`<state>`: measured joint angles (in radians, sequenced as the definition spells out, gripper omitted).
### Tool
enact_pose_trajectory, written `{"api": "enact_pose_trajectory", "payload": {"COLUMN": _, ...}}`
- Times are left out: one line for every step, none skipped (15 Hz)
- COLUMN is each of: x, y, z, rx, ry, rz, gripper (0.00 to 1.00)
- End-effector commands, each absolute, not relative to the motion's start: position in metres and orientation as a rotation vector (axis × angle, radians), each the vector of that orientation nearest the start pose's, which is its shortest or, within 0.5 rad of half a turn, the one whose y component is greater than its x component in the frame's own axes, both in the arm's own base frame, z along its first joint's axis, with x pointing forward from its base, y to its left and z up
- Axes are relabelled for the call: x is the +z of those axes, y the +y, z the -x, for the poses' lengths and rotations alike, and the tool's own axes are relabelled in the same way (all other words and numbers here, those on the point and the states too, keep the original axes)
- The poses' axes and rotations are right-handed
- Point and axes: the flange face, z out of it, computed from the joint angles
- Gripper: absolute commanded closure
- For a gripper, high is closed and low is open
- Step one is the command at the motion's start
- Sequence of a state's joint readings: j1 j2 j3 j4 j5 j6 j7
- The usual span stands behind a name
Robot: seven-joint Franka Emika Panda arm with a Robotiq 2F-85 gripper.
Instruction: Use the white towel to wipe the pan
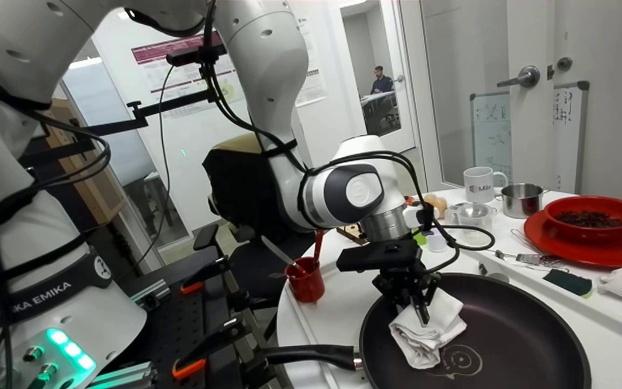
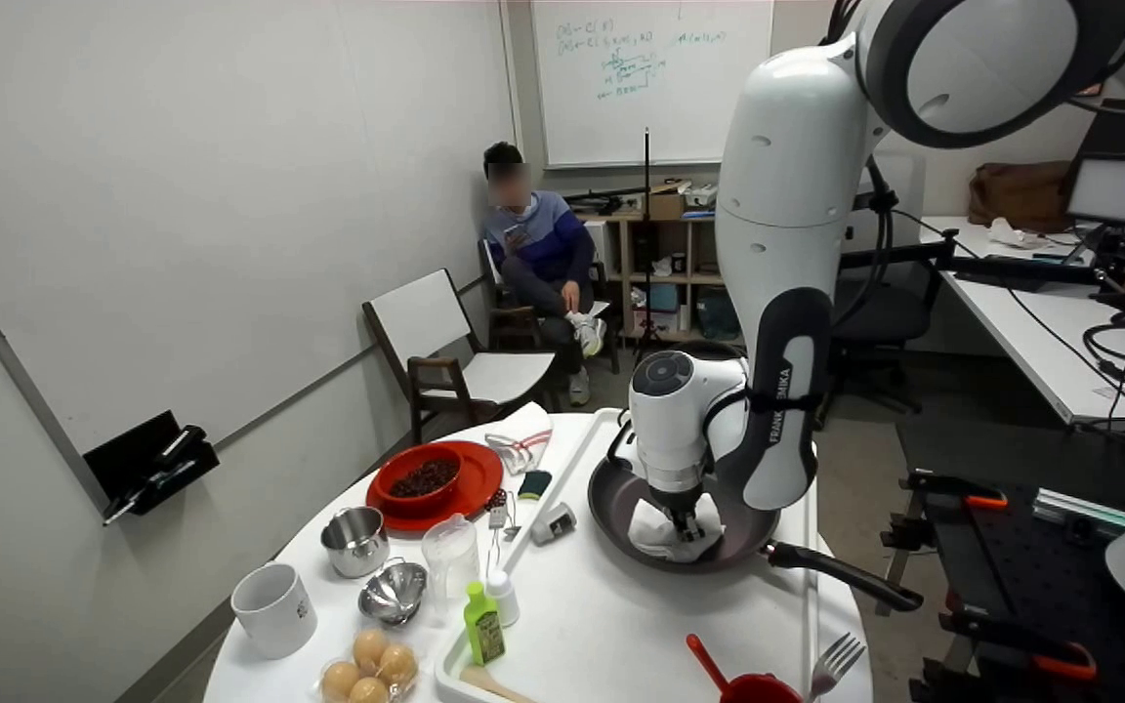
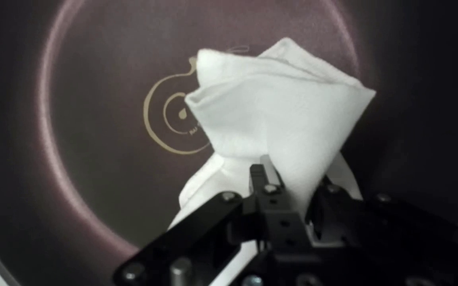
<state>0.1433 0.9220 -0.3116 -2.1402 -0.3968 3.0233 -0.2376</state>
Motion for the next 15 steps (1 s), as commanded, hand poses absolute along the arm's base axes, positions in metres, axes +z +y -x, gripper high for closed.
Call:
{"api": "enact_pose_trajectory", "payload": {"x": -0.015, "y": -0.101, "z": -0.483, "rx": 0.226, "ry": -0.981, "rz": 3.273, "gripper": 0.93}}
{"api": "enact_pose_trajectory", "payload": {"x": -0.016, "y": -0.106, "z": -0.480, "rx": 0.240, "ry": -0.966, "rz": 3.278, "gripper": 0.93}}
{"api": "enact_pose_trajectory", "payload": {"x": -0.017, "y": -0.111, "z": -0.478, "rx": 0.257, "ry": -0.948, "rz": 3.281, "gripper": 0.93}}
{"api": "enact_pose_trajectory", "payload": {"x": -0.018, "y": -0.116, "z": -0.475, "rx": 0.272, "ry": -0.931, "rz": 3.285, "gripper": 0.93}}
{"api": "enact_pose_trajectory", "payload": {"x": -0.019, "y": -0.121, "z": -0.472, "rx": 0.285, "ry": -0.913, "rz": 3.290, "gripper": 0.93}}
{"api": "enact_pose_trajectory", "payload": {"x": -0.020, "y": -0.126, "z": -0.470, "rx": 0.295, "ry": -0.898, "rz": 3.297, "gripper": 0.93}}
{"api": "enact_pose_trajectory", "payload": {"x": -0.020, "y": -0.131, "z": -0.469, "rx": 0.301, "ry": -0.882, "rz": 3.305, "gripper": 0.93}}
{"api": "enact_pose_trajectory", "payload": {"x": -0.020, "y": -0.137, "z": -0.468, "rx": 0.304, "ry": -0.861, "rz": 3.317, "gripper": 0.93}}
{"api": "enact_pose_trajectory", "payload": {"x": -0.019, "y": -0.142, "z": -0.468, "rx": 0.308, "ry": -0.844, "rz": 3.326, "gripper": 0.93}}
{"api": "enact_pose_trajectory", "payload": {"x": -0.019, "y": -0.148, "z": -0.468, "rx": 0.310, "ry": -0.823, "rz": 3.339, "gripper": 0.93}}
{"api": "enact_pose_trajectory", "payload": {"x": -0.018, "y": -0.154, "z": -0.469, "rx": 0.312, "ry": -0.805, "rz": 3.350, "gripper": 0.93}}
{"api": "enact_pose_trajectory", "payload": {"x": -0.017, "y": -0.159, "z": -0.469, "rx": 0.311, "ry": -0.785, "rz": 3.361, "gripper": 0.93}}
{"api": "enact_pose_trajectory", "payload": {"x": -0.016, "y": -0.164, "z": -0.469, "rx": 0.311, "ry": -0.768, "rz": 3.372, "gripper": 0.93}}
{"api": "enact_pose_trajectory", "payload": {"x": -0.016, "y": -0.170, "z": -0.471, "rx": 0.309, "ry": -0.749, "rz": 3.385, "gripper": 0.93}}
{"api": "enact_pose_trajectory", "payload": {"x": -0.015, "y": -0.174, "z": -0.472, "rx": 0.307, "ry": -0.729, "rz": 3.397, "gripper": 0.93}}
